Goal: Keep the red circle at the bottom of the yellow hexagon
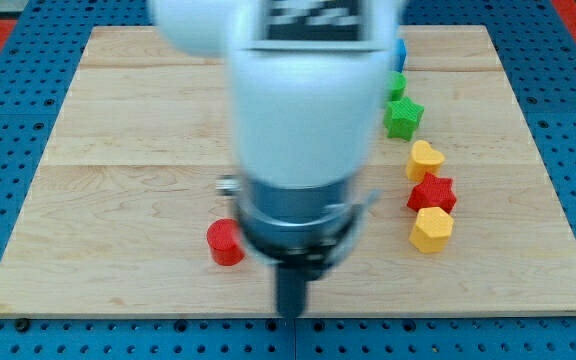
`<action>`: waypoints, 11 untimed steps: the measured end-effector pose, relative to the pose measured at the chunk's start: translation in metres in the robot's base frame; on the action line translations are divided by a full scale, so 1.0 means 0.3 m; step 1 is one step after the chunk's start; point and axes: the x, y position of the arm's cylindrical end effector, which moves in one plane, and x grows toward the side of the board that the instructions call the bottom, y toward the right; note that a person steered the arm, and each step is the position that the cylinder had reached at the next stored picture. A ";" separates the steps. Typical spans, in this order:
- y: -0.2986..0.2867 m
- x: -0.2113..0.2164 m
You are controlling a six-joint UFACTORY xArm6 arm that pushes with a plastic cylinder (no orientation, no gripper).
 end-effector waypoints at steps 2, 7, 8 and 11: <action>-0.410 -0.079; -0.127 -0.240; -0.055 -0.243; 0.125 -0.224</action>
